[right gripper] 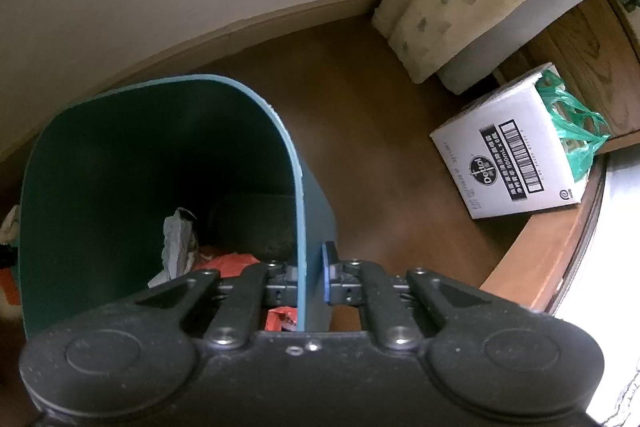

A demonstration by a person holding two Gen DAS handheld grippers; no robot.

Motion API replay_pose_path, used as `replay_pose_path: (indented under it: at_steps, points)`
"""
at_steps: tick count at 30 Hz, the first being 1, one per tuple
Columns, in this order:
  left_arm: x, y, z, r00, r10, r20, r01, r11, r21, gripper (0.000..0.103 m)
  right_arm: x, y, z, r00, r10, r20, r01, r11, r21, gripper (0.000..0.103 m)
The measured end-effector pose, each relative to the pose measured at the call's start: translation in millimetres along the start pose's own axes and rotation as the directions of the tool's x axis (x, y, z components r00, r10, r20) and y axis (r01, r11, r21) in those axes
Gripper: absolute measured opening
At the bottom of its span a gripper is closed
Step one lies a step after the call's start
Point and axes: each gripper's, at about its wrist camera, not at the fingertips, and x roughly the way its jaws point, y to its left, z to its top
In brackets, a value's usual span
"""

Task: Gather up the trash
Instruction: 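Return the left tool to the pile and grasp the teal paper sheet, then carry the teal sheet into the green bin and open the left tool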

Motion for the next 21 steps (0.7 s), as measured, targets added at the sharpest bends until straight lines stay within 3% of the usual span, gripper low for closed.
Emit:
replay_pose_path:
  at_steps: [7, 21]
  points:
    - [-44.6, 5.6, -3.6, 0.995, -0.087, 0.045, 0.089, 0.995, -0.035, 0.003, -9.4, 6.7, -6.6, 1.000, 0.008, 0.022, -0.008, 1.000, -0.001, 0.008]
    - [-195.9, 1.3, -22.6, 0.987, -0.108, 0.121, 0.111, 0.994, -0.018, 0.002, -47.6, 45.3, -13.0, 0.995, 0.042, 0.089, -0.041, 0.999, -0.021, 0.008]
